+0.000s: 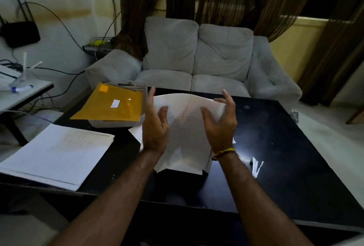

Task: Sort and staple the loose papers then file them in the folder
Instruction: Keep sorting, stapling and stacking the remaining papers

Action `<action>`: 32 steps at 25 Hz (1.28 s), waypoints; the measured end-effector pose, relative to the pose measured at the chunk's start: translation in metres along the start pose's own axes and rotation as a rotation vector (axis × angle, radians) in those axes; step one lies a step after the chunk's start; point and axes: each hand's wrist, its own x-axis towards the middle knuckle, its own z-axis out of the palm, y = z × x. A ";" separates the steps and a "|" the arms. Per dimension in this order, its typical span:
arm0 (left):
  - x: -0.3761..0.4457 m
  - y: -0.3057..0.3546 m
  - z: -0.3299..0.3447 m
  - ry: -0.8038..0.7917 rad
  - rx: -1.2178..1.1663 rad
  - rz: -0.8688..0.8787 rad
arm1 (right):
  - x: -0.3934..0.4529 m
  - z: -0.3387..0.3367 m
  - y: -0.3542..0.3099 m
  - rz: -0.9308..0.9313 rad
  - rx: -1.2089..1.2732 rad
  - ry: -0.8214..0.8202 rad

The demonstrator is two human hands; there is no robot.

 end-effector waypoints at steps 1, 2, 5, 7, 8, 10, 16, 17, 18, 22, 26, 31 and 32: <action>-0.006 -0.001 0.003 0.029 -0.055 -0.109 | -0.005 0.000 0.001 0.198 0.090 -0.018; -0.014 -0.003 0.007 0.059 -0.081 -0.224 | -0.011 0.002 0.002 0.392 0.185 -0.055; -0.027 0.000 0.018 0.144 -0.013 -0.374 | -0.026 0.010 0.019 0.563 0.197 -0.110; -0.017 0.008 0.020 0.213 -0.009 -0.317 | -0.019 0.012 0.014 0.502 0.132 -0.111; -0.012 0.013 0.020 0.239 -0.037 -0.300 | -0.015 0.014 0.012 0.457 0.122 -0.090; -0.011 0.014 0.023 0.246 -0.082 -0.318 | -0.017 0.017 0.012 0.432 0.104 -0.054; -0.037 0.000 0.033 0.238 0.051 -0.352 | -0.049 0.023 0.020 0.499 -0.007 -0.086; -0.036 -0.001 0.033 0.229 0.049 -0.365 | -0.047 0.020 0.018 0.480 -0.010 -0.091; -0.035 0.001 0.033 0.223 0.035 -0.382 | -0.044 0.018 0.017 0.468 -0.005 -0.100; -0.033 -0.006 0.038 0.177 0.082 -0.398 | -0.043 0.019 0.030 0.417 -0.068 -0.110; -0.024 -0.014 0.042 0.151 0.210 -0.506 | -0.028 0.014 0.043 0.509 -0.118 -0.208; -0.061 -0.068 0.033 -0.157 0.404 -0.740 | -0.047 -0.029 0.091 0.782 -0.533 -0.132; -0.073 -0.078 0.029 -0.225 0.454 -0.742 | -0.058 -0.042 0.104 0.801 -0.797 -0.201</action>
